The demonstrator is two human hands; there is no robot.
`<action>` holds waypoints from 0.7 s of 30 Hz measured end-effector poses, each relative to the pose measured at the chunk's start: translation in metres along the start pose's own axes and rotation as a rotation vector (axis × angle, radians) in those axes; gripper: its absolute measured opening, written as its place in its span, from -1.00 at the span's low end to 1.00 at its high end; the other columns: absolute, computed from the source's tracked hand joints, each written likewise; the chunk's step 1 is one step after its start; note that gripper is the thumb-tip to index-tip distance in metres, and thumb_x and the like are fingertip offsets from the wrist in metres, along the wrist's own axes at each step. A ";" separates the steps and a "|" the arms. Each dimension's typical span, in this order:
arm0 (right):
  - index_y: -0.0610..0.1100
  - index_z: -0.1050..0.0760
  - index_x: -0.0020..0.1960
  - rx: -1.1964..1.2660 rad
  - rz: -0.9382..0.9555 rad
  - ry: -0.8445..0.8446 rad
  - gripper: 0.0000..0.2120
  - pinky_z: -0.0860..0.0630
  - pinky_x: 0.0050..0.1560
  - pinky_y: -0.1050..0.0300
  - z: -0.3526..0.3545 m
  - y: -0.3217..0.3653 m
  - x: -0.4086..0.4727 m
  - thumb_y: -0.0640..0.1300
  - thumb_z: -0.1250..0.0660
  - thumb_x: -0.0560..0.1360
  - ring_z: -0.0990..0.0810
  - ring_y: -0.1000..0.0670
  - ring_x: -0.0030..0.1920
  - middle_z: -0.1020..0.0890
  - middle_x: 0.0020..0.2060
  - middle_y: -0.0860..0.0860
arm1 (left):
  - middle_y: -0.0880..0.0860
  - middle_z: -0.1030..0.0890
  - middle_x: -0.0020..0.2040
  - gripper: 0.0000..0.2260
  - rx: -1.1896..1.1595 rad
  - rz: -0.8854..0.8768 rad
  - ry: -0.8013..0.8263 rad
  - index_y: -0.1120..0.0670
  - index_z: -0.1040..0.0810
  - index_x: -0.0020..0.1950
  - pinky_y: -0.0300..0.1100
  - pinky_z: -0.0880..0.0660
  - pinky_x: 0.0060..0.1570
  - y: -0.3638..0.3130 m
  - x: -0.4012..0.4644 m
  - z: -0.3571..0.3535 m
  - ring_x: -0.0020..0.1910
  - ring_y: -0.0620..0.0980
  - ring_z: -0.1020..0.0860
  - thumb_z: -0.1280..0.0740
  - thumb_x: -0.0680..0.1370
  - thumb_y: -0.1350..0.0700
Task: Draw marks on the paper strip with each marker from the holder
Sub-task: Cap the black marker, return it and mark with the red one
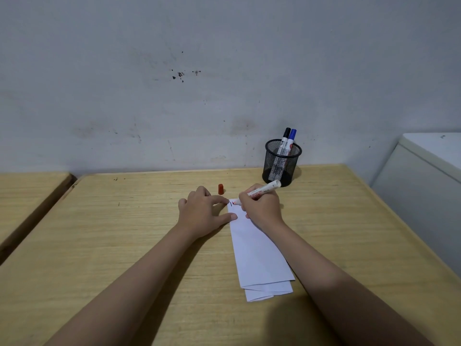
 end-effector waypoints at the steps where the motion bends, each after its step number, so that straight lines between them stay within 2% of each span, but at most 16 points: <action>1: -0.18 -0.53 -0.31 0.011 -0.002 -0.001 -0.91 -0.61 -0.23 -0.19 0.000 0.000 0.000 -0.15 -0.35 0.29 -0.61 -0.10 -0.32 -0.66 -0.33 -0.20 | -0.05 -0.38 0.02 -0.53 0.007 0.000 0.004 -0.28 -0.50 0.18 -0.02 -0.22 0.10 0.000 0.000 0.000 0.14 -0.03 -0.38 -0.28 0.32 -0.39; 3: -0.22 -0.52 -0.30 0.015 0.006 -0.004 -0.90 -0.61 -0.23 -0.18 0.000 0.000 -0.002 -0.17 -0.35 0.29 -0.58 -0.07 -0.33 -0.64 -0.36 -0.19 | -0.05 -0.37 0.02 -0.53 0.011 0.000 0.011 -0.28 -0.49 0.18 -0.01 -0.21 0.10 0.000 0.000 0.000 0.15 -0.03 -0.37 -0.28 0.32 -0.39; 5: -0.20 -0.52 -0.31 0.017 0.014 -0.008 -0.92 -0.61 -0.26 -0.14 0.001 0.001 -0.003 -0.19 -0.36 0.31 -0.59 -0.05 -0.34 -0.62 -0.41 -0.09 | -0.04 -0.37 0.02 -0.53 0.005 -0.002 0.014 -0.28 -0.49 0.18 -0.02 -0.20 0.10 -0.001 0.001 0.000 0.15 -0.03 -0.37 -0.28 0.32 -0.39; 8: -0.15 -0.52 -0.30 0.110 0.016 -0.037 -0.91 -0.58 -0.44 0.08 0.005 0.003 -0.005 -0.24 -0.35 0.38 -0.63 0.05 -0.35 -0.63 -0.49 0.08 | -0.05 -0.36 0.02 -0.55 0.004 -0.006 0.019 -0.29 -0.50 0.16 -0.01 -0.20 0.11 -0.001 0.002 0.001 0.16 -0.02 -0.37 -0.29 0.32 -0.38; 11: -0.16 -0.54 -0.23 0.205 -0.001 -0.101 -0.93 -0.54 -0.44 0.22 0.010 0.004 -0.006 -0.23 -0.35 0.44 -0.65 0.10 -0.32 -0.65 -0.44 0.06 | -0.07 -0.39 0.01 -0.55 -0.008 -0.021 0.012 -0.23 -0.53 0.12 -0.01 -0.22 0.11 -0.001 0.004 0.000 0.11 -0.05 -0.40 -0.32 0.30 -0.38; 15: -0.17 -0.56 -0.18 0.237 -0.031 -0.081 -0.94 -0.61 -0.24 0.05 0.008 0.001 -0.006 -0.19 -0.36 0.46 -0.63 0.11 -0.41 -0.67 -0.47 0.10 | -0.10 -0.49 -0.09 -0.70 -0.238 0.005 -0.146 -0.07 -0.49 -0.10 -0.02 -0.33 0.07 -0.002 0.012 0.007 -0.12 -0.12 -0.47 -0.36 0.36 -0.24; 18: -0.15 -0.56 -0.21 0.260 -0.037 -0.047 -0.91 -0.58 -0.23 0.06 0.006 0.001 -0.006 -0.18 -0.37 0.47 -0.62 0.13 -0.41 -0.67 -0.48 0.12 | -0.05 -0.54 -0.04 -0.79 -0.324 0.027 -0.248 -0.02 -0.48 0.03 0.03 -0.45 0.06 -0.002 0.022 0.011 -0.17 -0.10 -0.47 -0.34 0.45 -0.04; 21: -0.12 -0.55 -0.24 0.288 -0.048 -0.049 -0.89 -0.57 -0.27 0.13 0.006 0.001 -0.006 -0.20 -0.37 0.47 -0.63 0.14 -0.39 -0.67 -0.47 0.10 | -0.01 -0.56 0.05 -0.77 -0.291 0.021 -0.189 -0.02 -0.52 0.15 0.04 -0.45 0.09 -0.005 0.033 0.008 -0.12 -0.07 -0.51 -0.32 0.49 0.06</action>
Point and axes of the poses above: each hand's wrist, its own x-axis towards the middle knuckle, its own z-axis out of the back of the hand, y = z × x, the point moved 5 cm from there along x, towards the middle knuckle
